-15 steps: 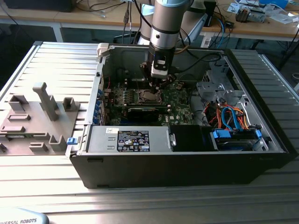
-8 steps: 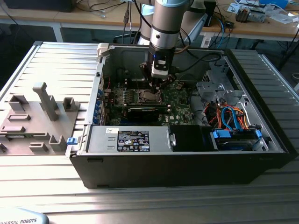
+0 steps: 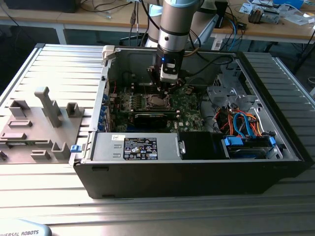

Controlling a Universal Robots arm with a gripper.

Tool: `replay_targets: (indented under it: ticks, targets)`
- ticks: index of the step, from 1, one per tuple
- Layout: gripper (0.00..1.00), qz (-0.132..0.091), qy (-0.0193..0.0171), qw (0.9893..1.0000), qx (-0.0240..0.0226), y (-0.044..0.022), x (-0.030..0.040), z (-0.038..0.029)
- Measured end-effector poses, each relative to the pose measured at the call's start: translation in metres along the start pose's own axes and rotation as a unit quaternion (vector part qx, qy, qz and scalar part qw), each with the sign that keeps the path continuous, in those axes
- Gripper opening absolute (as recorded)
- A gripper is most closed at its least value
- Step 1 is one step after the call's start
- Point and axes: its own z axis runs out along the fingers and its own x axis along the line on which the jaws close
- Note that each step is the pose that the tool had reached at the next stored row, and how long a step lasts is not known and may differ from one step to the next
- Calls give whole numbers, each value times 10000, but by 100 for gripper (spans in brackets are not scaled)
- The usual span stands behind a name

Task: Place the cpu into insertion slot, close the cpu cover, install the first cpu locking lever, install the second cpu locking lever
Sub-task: 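Install the first cpu locking lever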

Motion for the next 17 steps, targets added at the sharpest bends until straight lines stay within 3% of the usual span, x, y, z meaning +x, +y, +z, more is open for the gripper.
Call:
replay_targets:
  ticks: [17]
  targets:
    - [11,-155,-11,9999,2,0,0,0]
